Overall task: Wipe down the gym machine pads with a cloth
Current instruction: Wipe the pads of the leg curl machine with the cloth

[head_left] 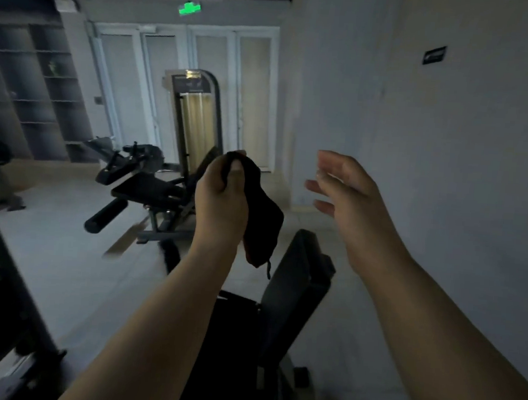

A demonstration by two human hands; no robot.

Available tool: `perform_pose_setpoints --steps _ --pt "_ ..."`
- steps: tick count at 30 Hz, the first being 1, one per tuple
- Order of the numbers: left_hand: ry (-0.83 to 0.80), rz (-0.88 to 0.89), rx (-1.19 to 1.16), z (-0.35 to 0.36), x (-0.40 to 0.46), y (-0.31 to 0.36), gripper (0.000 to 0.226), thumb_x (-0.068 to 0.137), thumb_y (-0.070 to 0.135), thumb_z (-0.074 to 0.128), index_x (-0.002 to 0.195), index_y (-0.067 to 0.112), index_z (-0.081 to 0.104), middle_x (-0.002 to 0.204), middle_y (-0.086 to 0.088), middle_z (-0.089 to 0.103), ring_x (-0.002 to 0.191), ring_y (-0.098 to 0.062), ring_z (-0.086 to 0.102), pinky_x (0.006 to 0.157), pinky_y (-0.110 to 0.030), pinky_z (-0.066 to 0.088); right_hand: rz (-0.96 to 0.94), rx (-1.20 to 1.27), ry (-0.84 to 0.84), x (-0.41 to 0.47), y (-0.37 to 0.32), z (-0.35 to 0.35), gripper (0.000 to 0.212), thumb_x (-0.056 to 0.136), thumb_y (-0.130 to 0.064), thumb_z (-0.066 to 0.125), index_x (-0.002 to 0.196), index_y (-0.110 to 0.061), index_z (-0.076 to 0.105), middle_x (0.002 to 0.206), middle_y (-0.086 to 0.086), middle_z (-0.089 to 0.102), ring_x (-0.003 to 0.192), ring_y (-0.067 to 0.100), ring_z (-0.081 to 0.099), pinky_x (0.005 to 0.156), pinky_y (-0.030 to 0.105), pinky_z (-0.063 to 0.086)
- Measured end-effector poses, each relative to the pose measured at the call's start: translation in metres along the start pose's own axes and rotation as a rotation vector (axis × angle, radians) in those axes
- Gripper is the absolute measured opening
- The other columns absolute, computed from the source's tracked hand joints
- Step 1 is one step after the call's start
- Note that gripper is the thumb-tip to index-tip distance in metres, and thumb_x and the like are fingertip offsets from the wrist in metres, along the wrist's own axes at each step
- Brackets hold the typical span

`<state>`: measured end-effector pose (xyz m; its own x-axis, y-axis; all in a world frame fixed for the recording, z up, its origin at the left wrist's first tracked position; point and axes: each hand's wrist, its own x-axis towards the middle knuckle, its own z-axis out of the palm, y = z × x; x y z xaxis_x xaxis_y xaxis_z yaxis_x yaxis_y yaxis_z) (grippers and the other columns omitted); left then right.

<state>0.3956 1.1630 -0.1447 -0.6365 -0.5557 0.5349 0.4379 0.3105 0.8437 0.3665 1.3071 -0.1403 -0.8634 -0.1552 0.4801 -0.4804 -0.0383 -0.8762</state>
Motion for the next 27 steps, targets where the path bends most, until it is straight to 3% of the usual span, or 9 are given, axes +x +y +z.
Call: perform_pose_setpoints --steps 3,6,8,14,23,27 --pt "-0.052 -0.014 -0.03 0.071 0.002 -0.004 0.017 0.101 0.018 0.041 0.105 0.02 0.057 0.09 0.005 0.062 0.093 -0.018 0.06 0.079 -0.029 0.046 -0.014 -0.02 0.05 0.026 0.016 -0.059 0.027 0.096 -0.019 0.049 0.12 -0.029 0.055 0.127 -0.007 0.054 0.116 0.015 0.055 0.103 0.044 0.043" --pt "-0.097 -0.012 -0.06 0.142 0.003 -0.006 0.018 0.102 0.017 0.04 0.108 0.02 0.057 0.101 -0.008 0.065 0.099 -0.025 0.062 0.088 -0.041 0.051 0.007 -0.02 0.056 0.056 0.032 -0.117 0.031 0.097 -0.019 0.048 0.127 -0.025 0.054 0.129 -0.007 0.052 0.11 0.017 0.059 0.097 0.039 0.048" --pt "-0.104 -0.019 -0.073 0.186 0.005 -0.006 0.017 0.102 0.017 0.04 0.104 0.022 0.056 0.097 -0.007 0.064 0.096 -0.026 0.062 0.089 -0.046 0.051 0.013 -0.035 0.055 0.078 0.042 -0.153 0.033 0.097 -0.018 0.046 0.13 -0.023 0.052 0.131 -0.006 0.051 0.111 0.017 0.058 0.097 0.037 0.048" --pt "-0.086 -0.023 -0.056 0.295 0.026 -0.015 0.019 0.102 0.021 0.04 0.11 0.022 0.056 0.103 -0.006 0.064 0.098 -0.023 0.062 0.092 -0.048 0.05 -0.003 -0.047 0.042 0.145 0.066 -0.236 0.033 0.097 -0.016 0.047 0.13 -0.022 0.053 0.129 -0.005 0.052 0.108 0.013 0.06 0.095 0.034 0.049" --pt "-0.089 -0.049 -0.048 0.399 0.081 -0.073 0.026 0.102 0.018 0.039 0.118 0.011 0.059 0.105 -0.009 0.065 0.099 -0.024 0.062 0.092 -0.046 0.05 0.015 -0.038 0.024 0.239 0.142 -0.29 0.033 0.098 -0.017 0.047 0.13 -0.021 0.053 0.128 -0.004 0.052 0.105 0.011 0.062 0.093 0.033 0.05" --pt "-0.086 -0.038 -0.084 0.443 0.126 -0.114 0.024 0.102 0.018 0.039 0.115 0.018 0.059 0.105 -0.006 0.065 0.101 -0.021 0.062 0.094 -0.043 0.05 0.01 -0.061 0.015 0.298 0.184 -0.295 0.033 0.098 -0.016 0.047 0.13 -0.021 0.053 0.129 -0.004 0.052 0.106 0.012 0.061 0.092 0.031 0.05"
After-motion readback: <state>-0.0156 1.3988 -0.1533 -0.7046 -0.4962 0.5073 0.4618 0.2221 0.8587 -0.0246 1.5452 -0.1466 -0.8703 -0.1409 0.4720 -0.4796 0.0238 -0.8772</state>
